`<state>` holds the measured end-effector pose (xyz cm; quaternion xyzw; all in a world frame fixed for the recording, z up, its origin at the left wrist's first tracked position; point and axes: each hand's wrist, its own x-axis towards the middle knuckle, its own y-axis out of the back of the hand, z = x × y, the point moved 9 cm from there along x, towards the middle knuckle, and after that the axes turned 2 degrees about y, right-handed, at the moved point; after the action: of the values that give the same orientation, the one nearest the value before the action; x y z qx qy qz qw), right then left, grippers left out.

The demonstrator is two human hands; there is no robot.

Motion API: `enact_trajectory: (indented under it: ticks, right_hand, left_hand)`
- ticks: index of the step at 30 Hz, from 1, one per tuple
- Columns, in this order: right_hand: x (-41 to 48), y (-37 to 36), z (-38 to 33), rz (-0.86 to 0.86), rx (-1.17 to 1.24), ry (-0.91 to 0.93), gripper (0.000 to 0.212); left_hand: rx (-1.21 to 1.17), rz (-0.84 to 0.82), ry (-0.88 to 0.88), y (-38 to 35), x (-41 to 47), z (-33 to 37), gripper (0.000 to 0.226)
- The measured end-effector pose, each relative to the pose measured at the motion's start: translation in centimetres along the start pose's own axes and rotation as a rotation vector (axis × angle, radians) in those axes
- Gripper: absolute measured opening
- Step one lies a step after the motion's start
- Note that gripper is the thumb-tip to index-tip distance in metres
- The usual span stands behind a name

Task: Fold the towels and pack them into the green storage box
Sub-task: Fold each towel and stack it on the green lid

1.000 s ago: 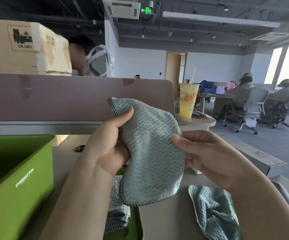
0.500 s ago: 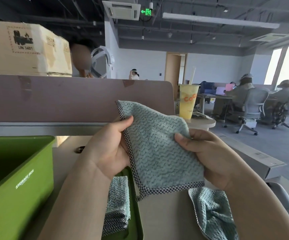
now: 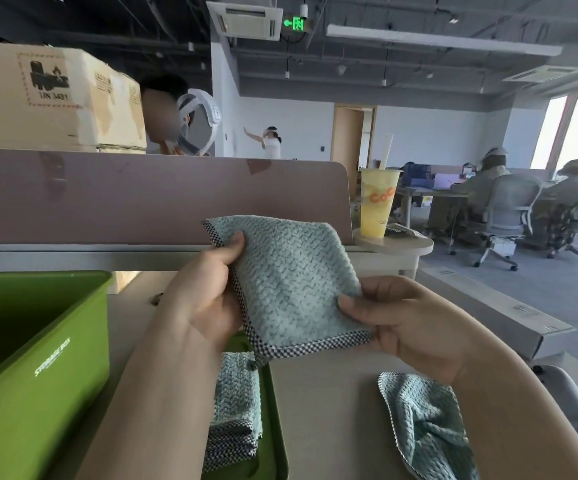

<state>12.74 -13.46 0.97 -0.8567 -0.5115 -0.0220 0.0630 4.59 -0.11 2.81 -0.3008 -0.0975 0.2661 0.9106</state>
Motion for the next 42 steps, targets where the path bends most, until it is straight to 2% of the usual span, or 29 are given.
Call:
enact_trajectory:
  ticks: [4,8,12,15,17,19,20,23,26,31,34,42]
  right_hand:
    - [0.2,0.9,0.0,0.105,0.010,0.010,0.027]
    - [0.0,0.9,-0.3,0.090,0.021,0.021,0.026]
    - [0.0,0.7,-0.8,0.074,0.014,0.059,0.042]
    - [0.1,1.0,-1.8,0.133,0.170,0.143,0.048]
    - [-0.3,1.5,-2.5,0.201,0.238,0.178,0.050]
    - [-0.8,1.6,-3.3,0.220,0.224,0.192,0.042]
    - [-1.0,1.5,-3.7,0.213,0.203,0.196,0.038]
    - [-1.4,1.8,-4.5,0.240,0.132,0.224,0.027]
    - [-1.8,2.4,-5.0,0.300,0.063,0.275,0.024]
    - [-2.4,3.1,-6.0,0.377,-0.076,0.352,0.027]
    - [-2.8,3.6,-6.5,0.433,-0.232,0.388,0.029]
    - [-3.6,3.3,-8.0,0.547,-0.603,0.467,0.028]
  left_hand:
    - [-0.060,0.100,-0.029,1.6,0.4,0.5,0.027]
    - [-0.058,0.137,-0.039,2.0,0.5,0.5,0.026]
    - [0.049,0.046,-0.017,0.4,-0.1,0.0,0.023]
    - [0.151,-0.032,0.011,-0.8,-0.5,-0.5,0.024]
    - [0.242,-0.018,-0.027,-0.8,-0.5,-0.3,0.023]
    - [0.400,0.072,-0.113,-0.1,-0.3,0.3,0.017]
    - [0.507,0.126,-0.165,0.2,-0.4,0.8,0.018]
    - [0.777,0.212,-0.360,-0.1,-1.1,2.3,0.040]
    - [0.869,0.278,-0.473,-0.5,-2.1,3.4,0.053]
    - [0.782,0.135,-0.489,-1.6,-2.6,3.4,0.027]
    - [0.814,0.085,-0.475,-1.8,-2.4,3.1,0.027]
    - [0.979,0.163,-0.567,-2.5,-3.3,3.9,0.022]
